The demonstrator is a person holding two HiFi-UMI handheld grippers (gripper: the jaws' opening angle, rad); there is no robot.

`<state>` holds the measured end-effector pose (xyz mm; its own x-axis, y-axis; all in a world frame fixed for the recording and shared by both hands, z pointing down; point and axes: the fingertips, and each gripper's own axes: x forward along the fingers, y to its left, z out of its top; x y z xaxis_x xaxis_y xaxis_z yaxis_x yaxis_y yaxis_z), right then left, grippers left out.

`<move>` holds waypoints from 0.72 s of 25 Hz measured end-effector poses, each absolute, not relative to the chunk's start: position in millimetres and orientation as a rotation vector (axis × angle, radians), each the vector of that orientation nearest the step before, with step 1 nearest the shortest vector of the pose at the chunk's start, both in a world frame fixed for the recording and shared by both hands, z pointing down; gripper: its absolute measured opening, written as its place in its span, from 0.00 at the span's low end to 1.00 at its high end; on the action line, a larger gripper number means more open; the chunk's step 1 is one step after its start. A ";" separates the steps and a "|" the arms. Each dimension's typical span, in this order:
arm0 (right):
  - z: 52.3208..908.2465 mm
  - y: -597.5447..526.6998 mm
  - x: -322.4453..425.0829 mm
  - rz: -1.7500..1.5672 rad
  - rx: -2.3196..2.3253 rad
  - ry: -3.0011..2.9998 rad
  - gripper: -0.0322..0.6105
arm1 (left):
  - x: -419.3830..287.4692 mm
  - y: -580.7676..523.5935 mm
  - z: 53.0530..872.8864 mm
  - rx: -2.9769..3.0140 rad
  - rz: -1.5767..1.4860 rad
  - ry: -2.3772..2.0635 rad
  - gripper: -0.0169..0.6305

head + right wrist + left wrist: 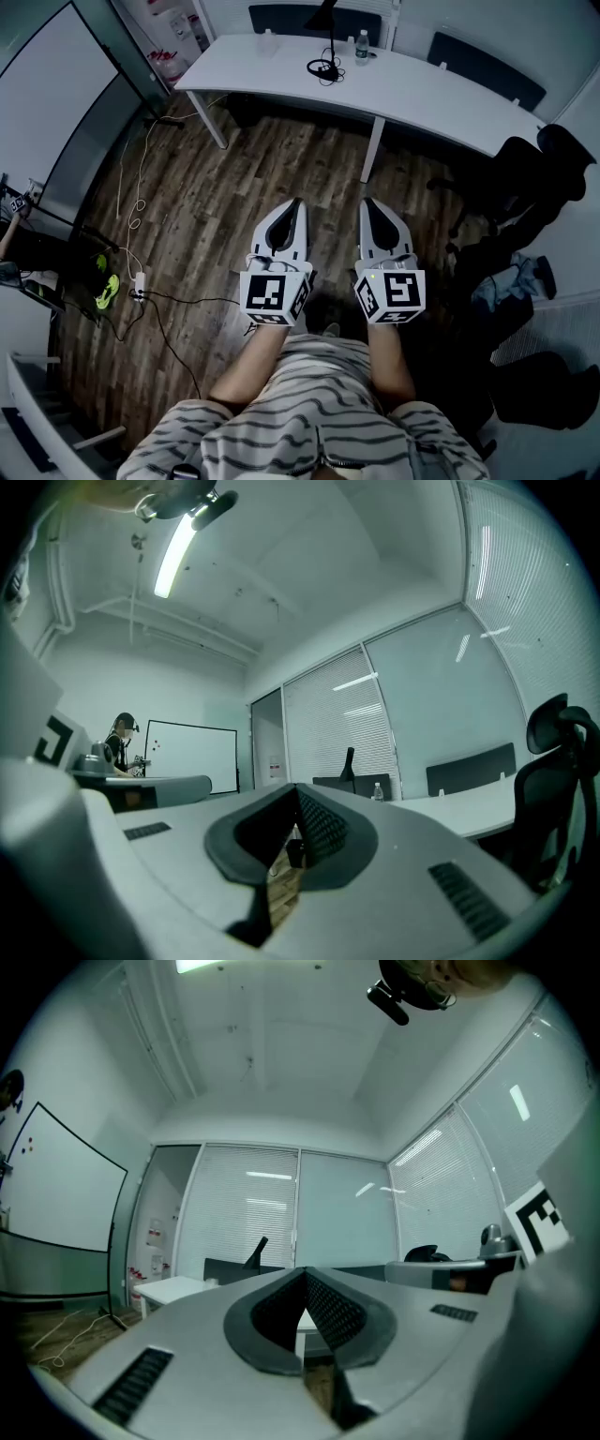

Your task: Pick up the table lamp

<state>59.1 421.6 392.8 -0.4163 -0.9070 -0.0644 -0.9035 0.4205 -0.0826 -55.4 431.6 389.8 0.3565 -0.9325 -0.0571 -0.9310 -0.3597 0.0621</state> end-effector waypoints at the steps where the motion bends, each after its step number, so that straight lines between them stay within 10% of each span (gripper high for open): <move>1: 395.8 419.3 60.7 -0.061 -1.637 2.560 0.07 | -54.5 429.4 394.1 2.566 -0.121 -1.762 0.04; 18: 421.5 261.1 44.0 -0.041 -1.696 2.576 0.07 | -66.8 266.1 413.7 2.578 -0.201 -1.709 0.04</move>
